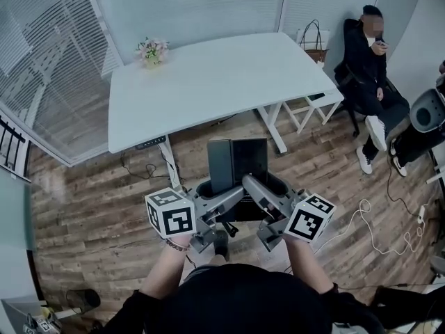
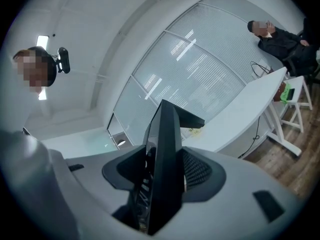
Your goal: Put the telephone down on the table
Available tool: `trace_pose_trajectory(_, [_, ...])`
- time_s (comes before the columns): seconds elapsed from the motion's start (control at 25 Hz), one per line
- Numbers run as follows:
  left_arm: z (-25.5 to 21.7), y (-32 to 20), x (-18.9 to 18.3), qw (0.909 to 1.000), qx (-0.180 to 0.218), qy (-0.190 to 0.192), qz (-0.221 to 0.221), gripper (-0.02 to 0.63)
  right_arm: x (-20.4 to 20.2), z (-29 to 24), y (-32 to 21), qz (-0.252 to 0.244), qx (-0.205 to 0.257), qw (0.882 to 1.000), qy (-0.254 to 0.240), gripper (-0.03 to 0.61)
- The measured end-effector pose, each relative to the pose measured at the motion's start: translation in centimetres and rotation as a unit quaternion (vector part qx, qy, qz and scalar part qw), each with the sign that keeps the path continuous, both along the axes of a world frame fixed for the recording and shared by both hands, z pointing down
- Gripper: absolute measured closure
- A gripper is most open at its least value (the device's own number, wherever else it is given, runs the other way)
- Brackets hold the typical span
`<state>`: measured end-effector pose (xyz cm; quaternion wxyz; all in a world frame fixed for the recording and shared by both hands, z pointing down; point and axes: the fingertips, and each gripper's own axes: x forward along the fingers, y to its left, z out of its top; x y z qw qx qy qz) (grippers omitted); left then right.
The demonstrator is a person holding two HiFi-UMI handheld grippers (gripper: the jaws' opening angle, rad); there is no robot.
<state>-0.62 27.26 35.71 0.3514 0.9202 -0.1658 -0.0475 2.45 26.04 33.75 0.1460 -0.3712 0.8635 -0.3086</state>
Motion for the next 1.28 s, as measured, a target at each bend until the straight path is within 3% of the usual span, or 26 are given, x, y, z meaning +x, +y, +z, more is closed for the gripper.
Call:
trace_pose_trajectory(0.6, [-0.3,-8.5,-2.5,0.9999,0.005,-0.008,0.004,0.367,-2.5,-0.4,-8.5,0.002,0.006,1.000,-0.007,0.367])
trace_pose_trajectory(1.28, [-0.8,-11.0,-1.5,0.9999,0.009,-0.010,0.006,0.367,-1.5,-0.8,-10.9,0.005,0.007,1.000,-0.010,0.367])
